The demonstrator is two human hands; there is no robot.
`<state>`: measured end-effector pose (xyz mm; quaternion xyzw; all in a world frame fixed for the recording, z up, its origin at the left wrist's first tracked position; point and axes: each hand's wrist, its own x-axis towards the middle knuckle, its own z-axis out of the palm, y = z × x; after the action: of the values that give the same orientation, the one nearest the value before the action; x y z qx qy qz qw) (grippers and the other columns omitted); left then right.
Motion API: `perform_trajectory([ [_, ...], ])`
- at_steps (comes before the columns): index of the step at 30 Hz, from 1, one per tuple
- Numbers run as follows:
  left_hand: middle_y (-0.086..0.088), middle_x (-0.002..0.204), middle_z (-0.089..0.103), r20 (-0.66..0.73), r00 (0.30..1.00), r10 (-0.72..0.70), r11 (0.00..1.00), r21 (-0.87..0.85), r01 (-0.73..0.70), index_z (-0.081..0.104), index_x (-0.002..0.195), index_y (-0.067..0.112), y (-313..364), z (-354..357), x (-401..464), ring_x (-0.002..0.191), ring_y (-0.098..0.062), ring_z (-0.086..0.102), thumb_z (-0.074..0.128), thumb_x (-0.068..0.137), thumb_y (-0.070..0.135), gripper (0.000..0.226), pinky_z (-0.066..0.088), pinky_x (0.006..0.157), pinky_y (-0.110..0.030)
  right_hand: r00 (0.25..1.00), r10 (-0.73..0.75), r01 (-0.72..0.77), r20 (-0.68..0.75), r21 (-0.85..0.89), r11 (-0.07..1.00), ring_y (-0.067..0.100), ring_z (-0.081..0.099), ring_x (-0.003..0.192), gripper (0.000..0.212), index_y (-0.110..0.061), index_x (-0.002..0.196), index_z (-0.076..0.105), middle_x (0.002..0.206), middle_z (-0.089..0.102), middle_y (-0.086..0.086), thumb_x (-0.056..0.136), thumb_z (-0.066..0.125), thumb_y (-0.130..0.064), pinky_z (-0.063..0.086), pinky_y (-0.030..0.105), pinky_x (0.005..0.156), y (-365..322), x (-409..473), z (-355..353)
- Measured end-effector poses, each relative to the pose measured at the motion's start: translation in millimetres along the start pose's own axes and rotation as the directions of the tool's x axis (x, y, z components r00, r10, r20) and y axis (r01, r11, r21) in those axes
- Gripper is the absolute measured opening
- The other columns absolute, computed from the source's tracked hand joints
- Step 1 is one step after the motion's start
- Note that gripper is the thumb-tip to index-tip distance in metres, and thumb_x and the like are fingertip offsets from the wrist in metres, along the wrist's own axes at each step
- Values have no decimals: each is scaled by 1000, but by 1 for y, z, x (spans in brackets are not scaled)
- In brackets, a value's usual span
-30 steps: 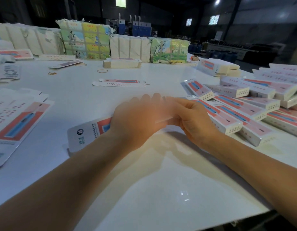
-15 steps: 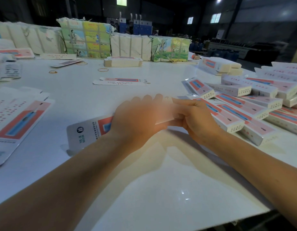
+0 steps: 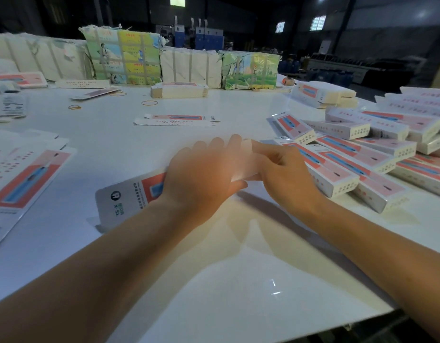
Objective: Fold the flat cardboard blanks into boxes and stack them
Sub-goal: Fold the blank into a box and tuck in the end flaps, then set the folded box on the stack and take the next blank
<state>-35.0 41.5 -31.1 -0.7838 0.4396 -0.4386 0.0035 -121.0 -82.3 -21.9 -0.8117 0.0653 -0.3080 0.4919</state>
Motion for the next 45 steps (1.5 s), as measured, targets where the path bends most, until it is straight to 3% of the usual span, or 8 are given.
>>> perform_trajectory([
  [7, 4, 87, 63, 12, 1000, 22, 993, 116, -23, 51, 133, 18, 4, -1, -3, 68, -13, 60, 52, 83, 62, 66, 44, 54, -22, 979, -122, 173, 161, -360, 917, 13, 59, 70, 11, -9, 97, 51, 74, 62, -1, 87, 49, -12, 49, 35, 67, -4, -10, 7],
  [14, -1, 115, 53, 27, 995, -93, 996, 21, 92, 16, 146, 15, -1, -2, 4, 94, -17, 56, 7, 91, 60, 72, 38, 63, -26, 1000, -13, 14, 11, -137, 990, 23, 59, 81, 24, -6, 114, 60, 90, 66, 10, 93, 54, -17, 49, 31, 67, -2, -3, 6],
  [20, 1, 102, 59, 85, 989, -118, 992, 45, 114, 33, 142, 16, -8, -2, 3, 82, -15, 60, 37, 88, 64, 72, 29, 54, -24, 971, -206, 238, 124, -610, 755, 22, 57, 79, 40, -11, 94, 65, 86, 65, 4, 98, 40, -42, 44, 37, 70, 8, -4, 2],
  [26, -5, 93, 61, 118, 993, 23, 987, -162, -4, 47, 133, 15, -21, 2, -2, 75, -24, 61, 53, 82, 59, 68, 37, 52, -27, 950, -174, 302, 260, -617, 727, 19, 52, 74, 24, -27, 75, 52, 74, 53, -7, 90, 48, -45, 38, 33, 63, 9, -9, 4],
  [30, 9, 104, 54, 203, 979, 2, 937, -342, 68, 36, 131, 32, -35, 1, 0, 92, -16, 57, 43, 78, 71, 66, 35, 64, -27, 952, -100, 230, 290, -460, 858, 15, 35, 134, 75, -20, 148, 26, 152, 31, 1, 82, 56, -41, 31, 27, 108, 6, 0, 1],
  [34, 10, 96, 60, 232, 973, 10, 844, -523, 116, 35, 120, 35, -32, -2, -5, 77, -15, 57, 63, 67, 67, 68, 44, 63, -30, 880, -175, 363, 441, -389, 847, 23, 35, 130, 83, -5, 149, 13, 146, 35, 16, 87, 66, -15, 26, 18, 103, 9, 1, -5],
  [40, -13, 102, 59, -153, 988, 21, 877, -472, -92, 47, 108, 14, -31, 22, -1, 84, -36, 56, 54, 68, 55, 57, 49, 65, -48, 950, -251, 312, 188, -510, 801, 29, 46, 111, 78, -7, 147, 27, 125, 56, 14, 85, 69, -26, 31, 31, 95, 8, 14, -21],
  [45, 12, 92, 44, -140, 990, 20, 729, -675, -110, 44, 88, 31, -4, 47, -8, 78, -14, 44, 41, 80, 58, 28, 50, 55, -50, 904, -291, 87, -312, -532, 842, 20, 49, 103, 58, -7, 138, 44, 121, 57, 12, 88, 65, -29, 37, 29, 87, -7, 65, -114],
])
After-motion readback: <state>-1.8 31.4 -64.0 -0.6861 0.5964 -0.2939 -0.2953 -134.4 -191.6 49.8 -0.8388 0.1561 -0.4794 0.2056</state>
